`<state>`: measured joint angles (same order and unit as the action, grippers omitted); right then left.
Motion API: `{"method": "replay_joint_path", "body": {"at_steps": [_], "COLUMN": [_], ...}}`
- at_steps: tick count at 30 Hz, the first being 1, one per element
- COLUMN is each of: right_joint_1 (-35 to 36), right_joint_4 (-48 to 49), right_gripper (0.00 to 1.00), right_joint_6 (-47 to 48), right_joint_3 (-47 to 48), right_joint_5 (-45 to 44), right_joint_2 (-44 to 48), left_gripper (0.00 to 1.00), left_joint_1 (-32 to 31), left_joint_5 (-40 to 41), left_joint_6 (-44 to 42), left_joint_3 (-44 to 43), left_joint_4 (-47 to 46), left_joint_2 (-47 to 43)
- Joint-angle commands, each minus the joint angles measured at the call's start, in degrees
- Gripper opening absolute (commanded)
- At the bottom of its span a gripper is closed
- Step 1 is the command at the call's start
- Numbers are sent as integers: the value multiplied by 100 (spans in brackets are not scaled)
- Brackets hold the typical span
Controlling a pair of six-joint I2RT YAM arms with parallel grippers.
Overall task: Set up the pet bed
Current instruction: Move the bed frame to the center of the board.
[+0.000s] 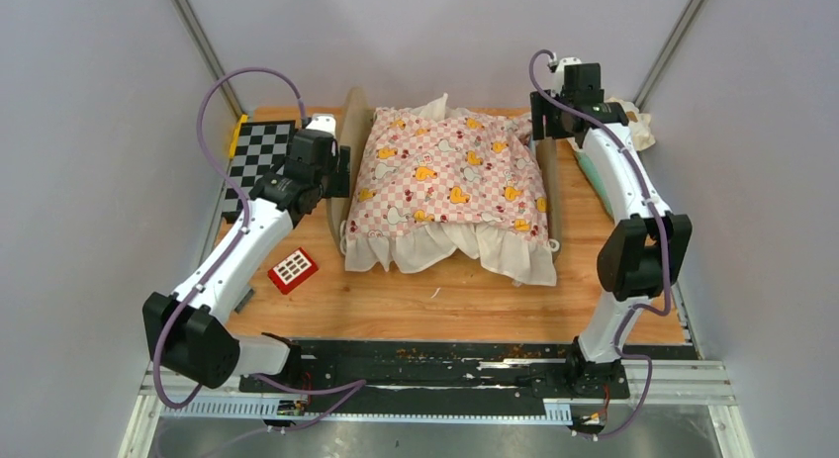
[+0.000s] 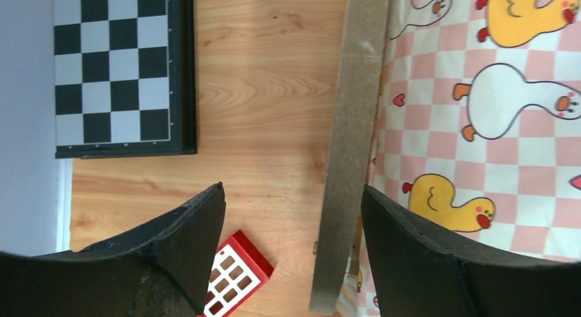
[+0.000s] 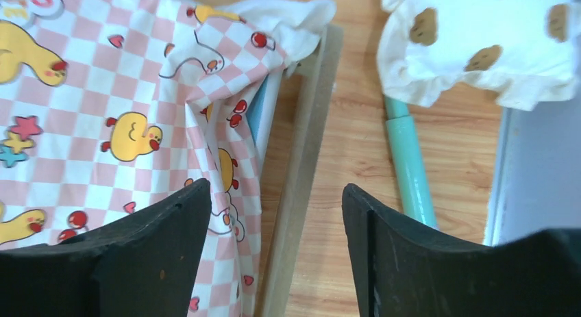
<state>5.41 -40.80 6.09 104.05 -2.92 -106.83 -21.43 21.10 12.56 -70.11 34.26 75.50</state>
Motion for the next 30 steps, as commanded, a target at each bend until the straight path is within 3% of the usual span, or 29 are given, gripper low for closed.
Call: {"method": "replay_joint_path", "body": {"at_steps": [1,6,16,21,25,30], "right_joint_1": [22,12,-9,-36,-58,-92], "right_joint_4": [-73,-595,-8,251,525,823], "right_gripper": [71,65,60,40,18,4], "right_joint_6": [-369,-1585,-2536,-2542,-2344,-1878], "right_joint_3": [304,-539,-2676,-2960,-2799,-2137], "right_joint_5": [-415,-1297,-641,-448,-546,-388], "right_joint_2": [758,1348,2218,2086,1805,1241], "left_gripper": [77,73,69,57,46,28], "left_joint_1": [25,25,25,25,25,25], "left_joint_5": [-347,-330,-433,-655,-706,-874], "left_joint_6": [9,-64,-65,42,52,151], "left_joint_3": [6,129,439,545,604,725], "left_joint_4": [-418,-422,-408,-387,-367,-427], "left_joint_2": [-197,-223,-467,-507,-603,-766]}}
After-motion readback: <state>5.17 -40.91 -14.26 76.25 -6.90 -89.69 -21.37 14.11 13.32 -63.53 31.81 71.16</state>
